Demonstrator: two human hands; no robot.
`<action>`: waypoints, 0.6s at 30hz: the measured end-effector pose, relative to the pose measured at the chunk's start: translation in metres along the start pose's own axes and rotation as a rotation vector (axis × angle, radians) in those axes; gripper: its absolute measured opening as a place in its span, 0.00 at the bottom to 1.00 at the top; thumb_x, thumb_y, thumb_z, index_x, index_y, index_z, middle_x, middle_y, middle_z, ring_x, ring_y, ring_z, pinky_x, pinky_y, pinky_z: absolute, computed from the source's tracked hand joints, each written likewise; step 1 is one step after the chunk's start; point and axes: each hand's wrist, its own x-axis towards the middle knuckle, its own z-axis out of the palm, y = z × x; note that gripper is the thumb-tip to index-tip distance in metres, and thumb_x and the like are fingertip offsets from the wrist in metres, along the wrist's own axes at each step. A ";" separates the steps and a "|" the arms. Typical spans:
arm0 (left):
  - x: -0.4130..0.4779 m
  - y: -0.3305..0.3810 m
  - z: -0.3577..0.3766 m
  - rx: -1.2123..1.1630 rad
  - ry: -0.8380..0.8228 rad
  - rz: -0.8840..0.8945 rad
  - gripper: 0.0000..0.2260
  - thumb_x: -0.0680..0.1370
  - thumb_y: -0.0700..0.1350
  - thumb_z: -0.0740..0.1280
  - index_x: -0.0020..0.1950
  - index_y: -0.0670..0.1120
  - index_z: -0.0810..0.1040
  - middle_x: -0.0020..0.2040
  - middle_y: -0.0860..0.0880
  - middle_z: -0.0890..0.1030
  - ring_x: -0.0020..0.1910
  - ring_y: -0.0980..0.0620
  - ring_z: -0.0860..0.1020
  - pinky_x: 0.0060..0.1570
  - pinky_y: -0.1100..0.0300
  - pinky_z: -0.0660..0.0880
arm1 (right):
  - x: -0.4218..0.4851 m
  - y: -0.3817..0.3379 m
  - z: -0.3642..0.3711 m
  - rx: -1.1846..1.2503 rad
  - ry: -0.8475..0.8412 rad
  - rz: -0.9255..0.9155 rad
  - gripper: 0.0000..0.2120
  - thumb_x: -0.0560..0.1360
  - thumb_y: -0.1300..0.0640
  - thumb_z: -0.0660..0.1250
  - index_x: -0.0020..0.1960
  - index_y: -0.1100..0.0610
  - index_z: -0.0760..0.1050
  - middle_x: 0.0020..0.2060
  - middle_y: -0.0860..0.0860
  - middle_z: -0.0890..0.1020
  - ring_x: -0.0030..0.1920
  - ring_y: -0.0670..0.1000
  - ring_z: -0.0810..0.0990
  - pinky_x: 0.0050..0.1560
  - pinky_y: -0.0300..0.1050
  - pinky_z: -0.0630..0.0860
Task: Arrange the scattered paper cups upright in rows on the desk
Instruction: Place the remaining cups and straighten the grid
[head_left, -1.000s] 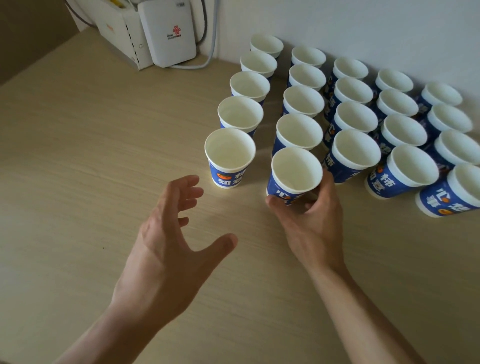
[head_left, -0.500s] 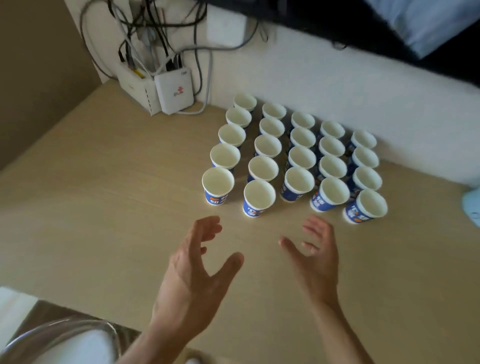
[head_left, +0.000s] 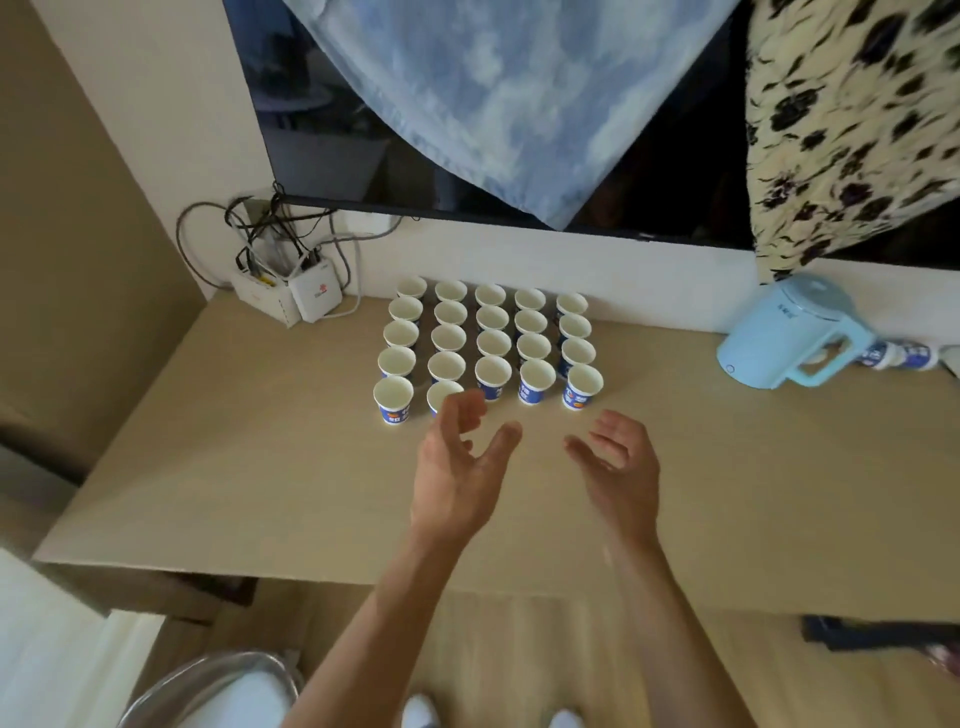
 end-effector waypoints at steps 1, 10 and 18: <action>-0.005 0.007 0.004 -0.002 -0.006 0.009 0.15 0.76 0.48 0.74 0.60 0.50 0.77 0.55 0.55 0.81 0.59 0.54 0.78 0.56 0.61 0.75 | 0.000 -0.005 -0.008 0.017 0.006 -0.002 0.20 0.71 0.60 0.79 0.57 0.48 0.76 0.54 0.43 0.82 0.55 0.42 0.82 0.55 0.41 0.77; -0.057 0.049 0.081 -0.030 -0.085 0.069 0.21 0.70 0.55 0.71 0.61 0.48 0.78 0.57 0.54 0.81 0.59 0.50 0.80 0.62 0.47 0.77 | 0.002 -0.016 -0.098 0.119 -0.026 0.006 0.17 0.72 0.60 0.78 0.55 0.47 0.77 0.53 0.48 0.84 0.49 0.39 0.84 0.46 0.33 0.76; -0.115 0.075 0.230 0.014 -0.197 0.128 0.14 0.76 0.48 0.74 0.59 0.47 0.78 0.57 0.51 0.81 0.59 0.52 0.79 0.60 0.50 0.77 | 0.037 -0.009 -0.263 0.183 0.057 -0.006 0.15 0.72 0.63 0.78 0.55 0.54 0.79 0.49 0.52 0.84 0.49 0.49 0.83 0.50 0.34 0.76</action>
